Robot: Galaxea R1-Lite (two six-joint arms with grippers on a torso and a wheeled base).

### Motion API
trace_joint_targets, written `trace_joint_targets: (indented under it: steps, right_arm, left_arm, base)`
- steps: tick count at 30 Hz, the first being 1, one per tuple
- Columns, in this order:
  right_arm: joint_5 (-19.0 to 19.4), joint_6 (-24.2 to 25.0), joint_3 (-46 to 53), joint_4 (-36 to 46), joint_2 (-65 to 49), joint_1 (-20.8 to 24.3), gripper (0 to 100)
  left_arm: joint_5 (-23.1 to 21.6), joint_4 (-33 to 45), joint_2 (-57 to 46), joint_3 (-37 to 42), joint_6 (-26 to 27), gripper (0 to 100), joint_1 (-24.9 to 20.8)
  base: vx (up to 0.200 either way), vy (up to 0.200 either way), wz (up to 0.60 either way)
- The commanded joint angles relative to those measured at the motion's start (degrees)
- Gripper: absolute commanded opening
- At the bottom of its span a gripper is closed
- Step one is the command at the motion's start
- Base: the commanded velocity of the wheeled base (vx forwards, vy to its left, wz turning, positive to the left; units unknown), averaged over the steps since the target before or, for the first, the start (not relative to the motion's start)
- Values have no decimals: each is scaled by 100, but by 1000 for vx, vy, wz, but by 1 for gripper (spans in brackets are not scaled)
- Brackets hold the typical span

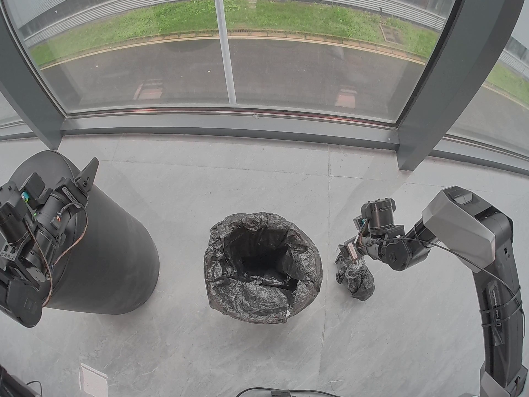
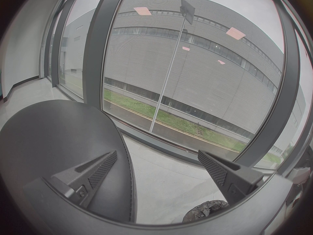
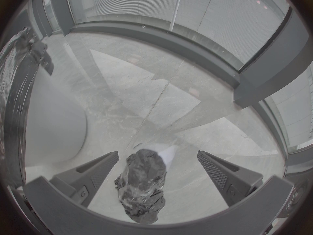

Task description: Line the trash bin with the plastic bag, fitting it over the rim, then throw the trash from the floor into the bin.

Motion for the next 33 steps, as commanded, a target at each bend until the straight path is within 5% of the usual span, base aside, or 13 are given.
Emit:
trace_joint_targets:
  steps: [1,8,15,33]
  right_arm:
    - [181,8,248,25,25,-139,100]
    - [770,8,389,456,-71,-244,100]
    - [805,-1,64,562,236,-359,100]
    - [1411,122,-1729,2592,641,-499,100]
  left_arm:
    - [8,-2,194,47,3,100,-49]
    - [26,-63,423,82,3,100,-111]
    - [8,-72,458,144,12,100,-190]
    - [52,-81,704,197,30,100,-401]
  base:
    - [0,0,0]
    - [0,0,0]
    - [0,0,0]
    - [0,0,0]
